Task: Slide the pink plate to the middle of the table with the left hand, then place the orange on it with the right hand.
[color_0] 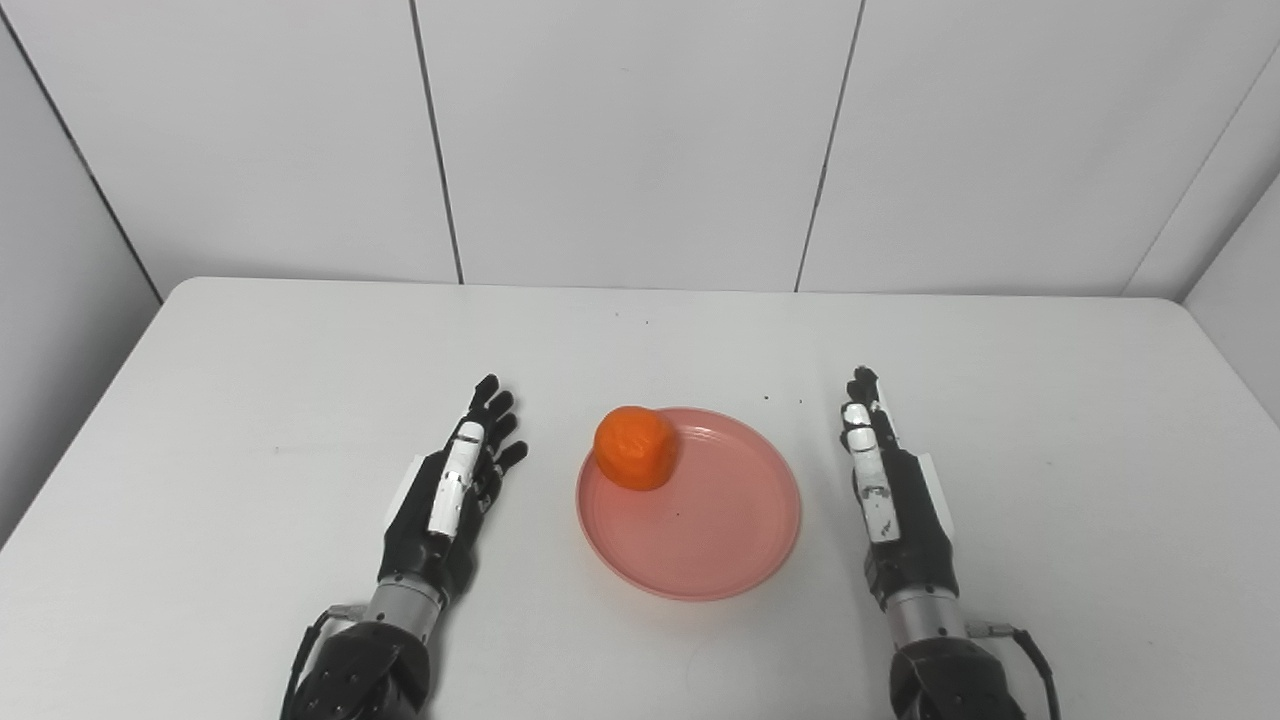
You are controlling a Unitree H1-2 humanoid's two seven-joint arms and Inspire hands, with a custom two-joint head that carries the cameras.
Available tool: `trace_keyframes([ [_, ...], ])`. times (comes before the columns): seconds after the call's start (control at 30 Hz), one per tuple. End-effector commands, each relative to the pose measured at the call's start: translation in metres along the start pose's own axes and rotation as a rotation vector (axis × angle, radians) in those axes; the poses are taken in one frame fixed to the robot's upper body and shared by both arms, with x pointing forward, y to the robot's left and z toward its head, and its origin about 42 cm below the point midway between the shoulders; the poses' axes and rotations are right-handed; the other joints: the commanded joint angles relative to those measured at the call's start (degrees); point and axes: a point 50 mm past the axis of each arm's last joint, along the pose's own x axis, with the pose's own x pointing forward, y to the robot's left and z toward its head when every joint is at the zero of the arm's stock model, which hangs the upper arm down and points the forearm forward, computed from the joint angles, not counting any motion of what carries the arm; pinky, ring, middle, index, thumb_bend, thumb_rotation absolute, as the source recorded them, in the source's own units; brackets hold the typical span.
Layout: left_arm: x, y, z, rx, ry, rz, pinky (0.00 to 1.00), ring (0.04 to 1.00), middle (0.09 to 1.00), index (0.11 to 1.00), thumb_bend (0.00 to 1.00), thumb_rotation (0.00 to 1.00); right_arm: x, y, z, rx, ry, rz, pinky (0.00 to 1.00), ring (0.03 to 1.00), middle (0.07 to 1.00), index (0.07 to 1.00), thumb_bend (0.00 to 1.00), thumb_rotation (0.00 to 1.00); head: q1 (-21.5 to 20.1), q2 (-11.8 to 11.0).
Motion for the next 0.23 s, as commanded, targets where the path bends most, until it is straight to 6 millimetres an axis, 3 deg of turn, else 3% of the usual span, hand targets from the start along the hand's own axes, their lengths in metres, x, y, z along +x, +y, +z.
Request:
trace_keyframes([
  [0.0, 0.0018, -0.0022, 0.0109, 0.009, -0.05, -0.025, 1.0, 1.0, 1.0, 1.0, 0.37, 1.0, 0.0049, 0.0035, 0.0089, 0.013, -0.039, 0.005, 1.0, 1.0, 1.0, 1.0, 0.39, 1.0, 0.2, 0.2],
  [0.2, -0.0025, -0.0005, 0.0106, 0.031, -0.042, -0.053, 1.0, 1.0, 1.0, 1.0, 0.38, 1.0, 0.002, 0.0052, 0.0059, 0.033, -0.025, 0.0, 1.0, 1.0, 1.0, 1.0, 0.34, 1.0, 0.4, 0.5],
])
